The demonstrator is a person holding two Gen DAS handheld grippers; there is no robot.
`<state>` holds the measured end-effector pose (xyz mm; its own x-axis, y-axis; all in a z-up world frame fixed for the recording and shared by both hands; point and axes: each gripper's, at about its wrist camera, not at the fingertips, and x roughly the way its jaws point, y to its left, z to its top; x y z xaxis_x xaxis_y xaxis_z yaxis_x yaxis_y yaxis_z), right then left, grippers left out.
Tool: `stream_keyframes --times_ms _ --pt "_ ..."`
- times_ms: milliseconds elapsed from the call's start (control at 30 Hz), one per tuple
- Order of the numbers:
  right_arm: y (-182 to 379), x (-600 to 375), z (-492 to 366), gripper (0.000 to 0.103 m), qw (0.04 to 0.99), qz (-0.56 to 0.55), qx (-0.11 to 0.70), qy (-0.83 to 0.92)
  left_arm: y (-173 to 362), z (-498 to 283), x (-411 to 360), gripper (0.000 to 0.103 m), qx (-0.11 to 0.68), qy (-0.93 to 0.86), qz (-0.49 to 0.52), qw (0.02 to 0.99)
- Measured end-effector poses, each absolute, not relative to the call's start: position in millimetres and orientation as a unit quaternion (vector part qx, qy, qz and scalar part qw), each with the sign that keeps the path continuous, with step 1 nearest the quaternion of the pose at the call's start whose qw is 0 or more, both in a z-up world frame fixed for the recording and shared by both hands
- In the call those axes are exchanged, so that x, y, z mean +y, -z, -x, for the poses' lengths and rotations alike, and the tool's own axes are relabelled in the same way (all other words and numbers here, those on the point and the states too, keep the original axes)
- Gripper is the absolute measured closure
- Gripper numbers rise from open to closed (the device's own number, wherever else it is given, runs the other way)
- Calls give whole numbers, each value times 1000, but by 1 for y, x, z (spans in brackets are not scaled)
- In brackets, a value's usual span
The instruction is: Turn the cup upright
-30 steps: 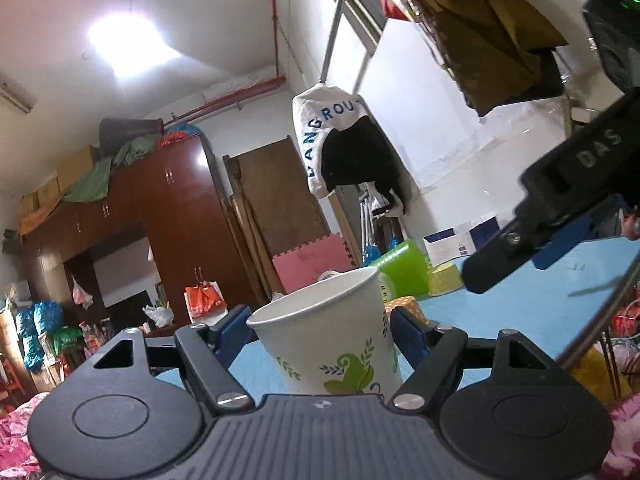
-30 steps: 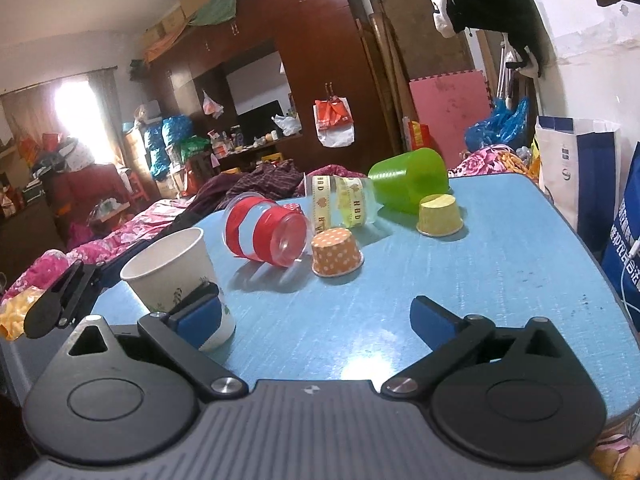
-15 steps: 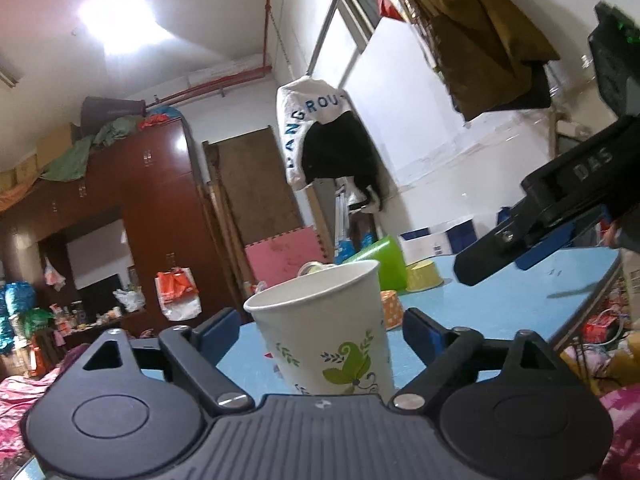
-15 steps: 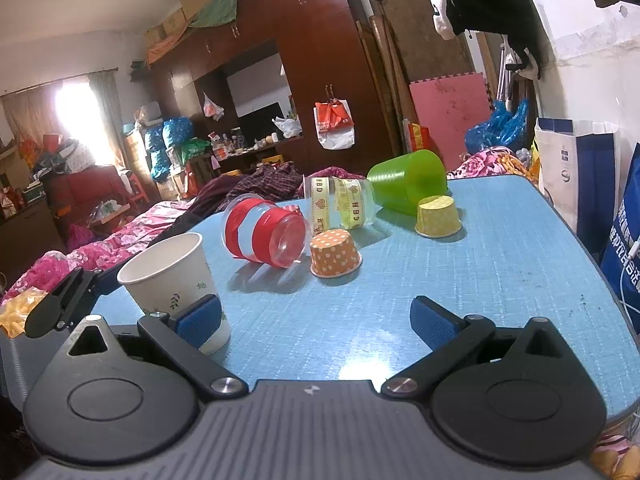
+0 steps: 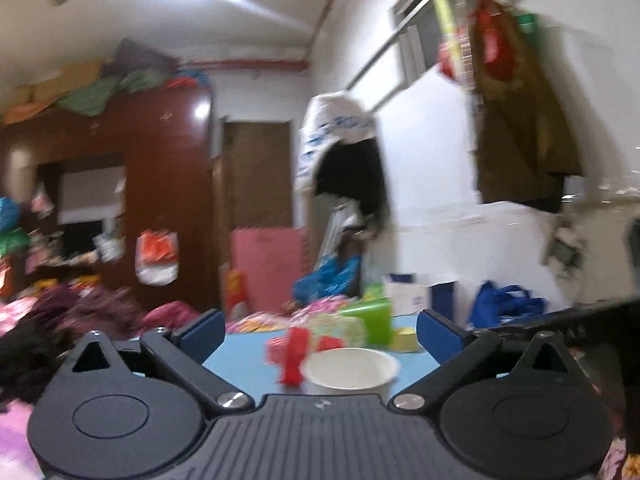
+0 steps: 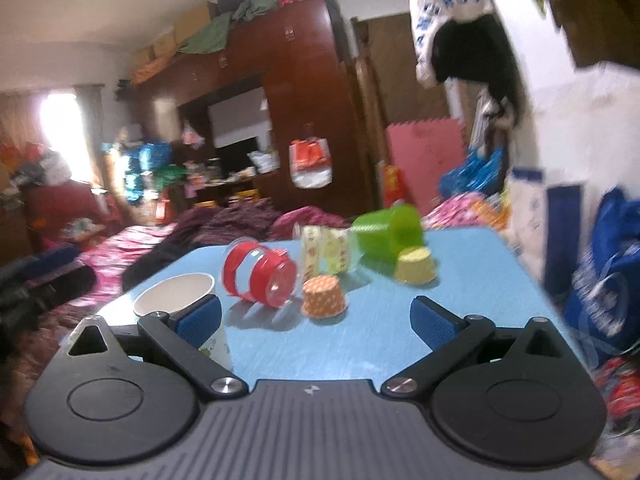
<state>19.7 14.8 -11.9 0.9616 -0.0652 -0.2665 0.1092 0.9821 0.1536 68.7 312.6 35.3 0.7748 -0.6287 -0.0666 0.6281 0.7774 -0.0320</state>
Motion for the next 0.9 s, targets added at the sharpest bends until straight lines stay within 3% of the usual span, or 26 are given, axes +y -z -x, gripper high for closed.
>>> stream_keyframes --times_ms 267,467,900 --pt "-24 74 -1 1 996 8 63 55 -54 -81 327 1 159 303 -8 940" --pt "-18 71 -13 1 987 -13 158 31 -48 -87 329 1 215 302 -9 929" --pt "-6 43 -13 1 974 -70 208 59 -31 -89 287 1 258 296 -48 918"
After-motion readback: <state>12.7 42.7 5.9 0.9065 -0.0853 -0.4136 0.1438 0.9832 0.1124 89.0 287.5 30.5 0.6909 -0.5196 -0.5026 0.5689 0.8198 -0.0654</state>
